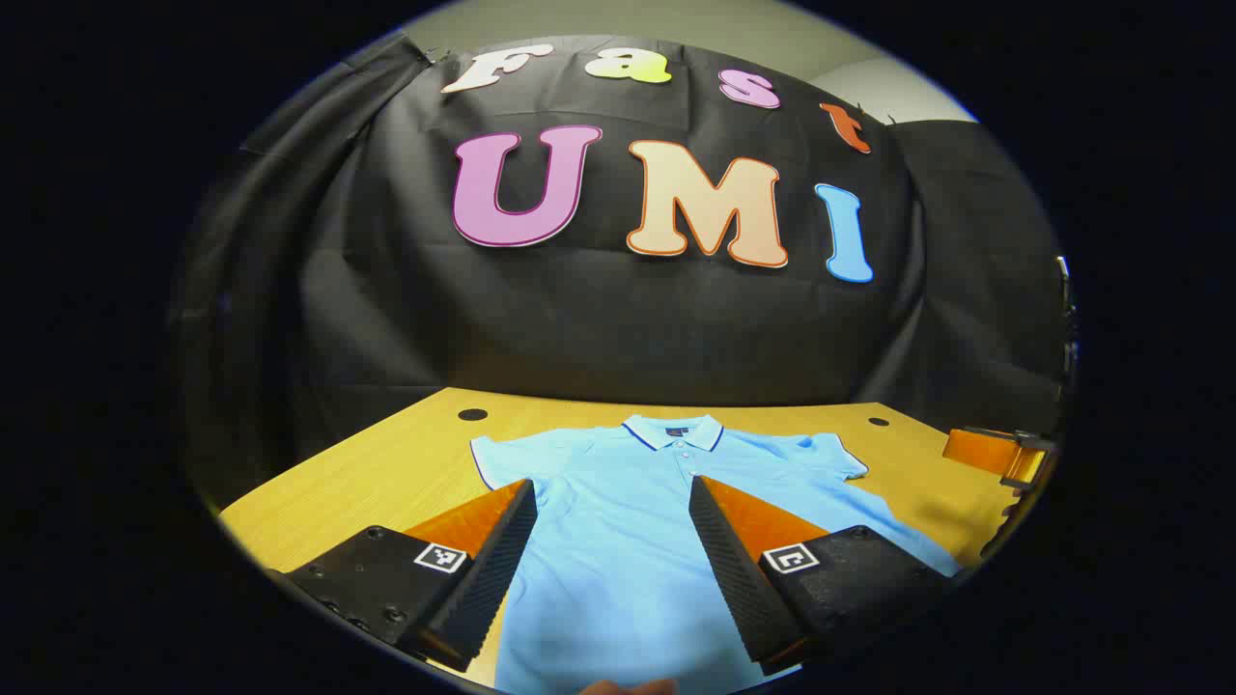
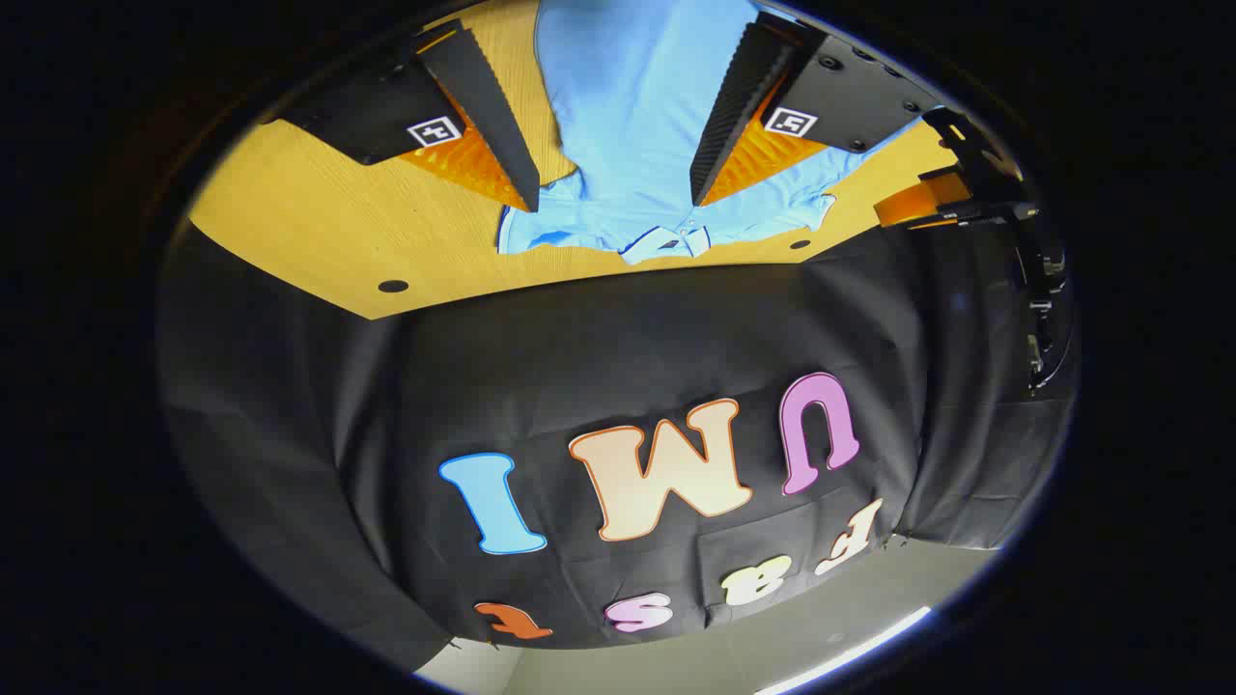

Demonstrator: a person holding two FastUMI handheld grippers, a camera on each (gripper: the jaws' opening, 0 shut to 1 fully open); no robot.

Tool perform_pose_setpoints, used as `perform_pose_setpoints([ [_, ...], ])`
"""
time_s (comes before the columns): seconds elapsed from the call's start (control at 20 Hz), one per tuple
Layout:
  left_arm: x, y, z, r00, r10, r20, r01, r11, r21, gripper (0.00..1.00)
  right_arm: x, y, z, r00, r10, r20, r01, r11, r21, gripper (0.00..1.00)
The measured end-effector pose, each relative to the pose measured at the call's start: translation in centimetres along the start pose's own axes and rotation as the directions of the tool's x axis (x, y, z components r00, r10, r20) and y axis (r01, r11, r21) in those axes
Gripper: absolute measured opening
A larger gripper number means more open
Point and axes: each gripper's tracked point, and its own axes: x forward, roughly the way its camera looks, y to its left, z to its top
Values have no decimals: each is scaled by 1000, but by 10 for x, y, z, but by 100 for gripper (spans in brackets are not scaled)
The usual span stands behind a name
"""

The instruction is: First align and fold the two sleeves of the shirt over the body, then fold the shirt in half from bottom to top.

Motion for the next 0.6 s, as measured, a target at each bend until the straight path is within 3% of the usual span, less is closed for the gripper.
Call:
perform_pose_setpoints([
  [0.6, -5, 6, -3, 1000, 4, -3, -4, 1000, -18, 95, 3, 3, -3, 1000, 1, -5, -1, 1000, -28, 98],
])
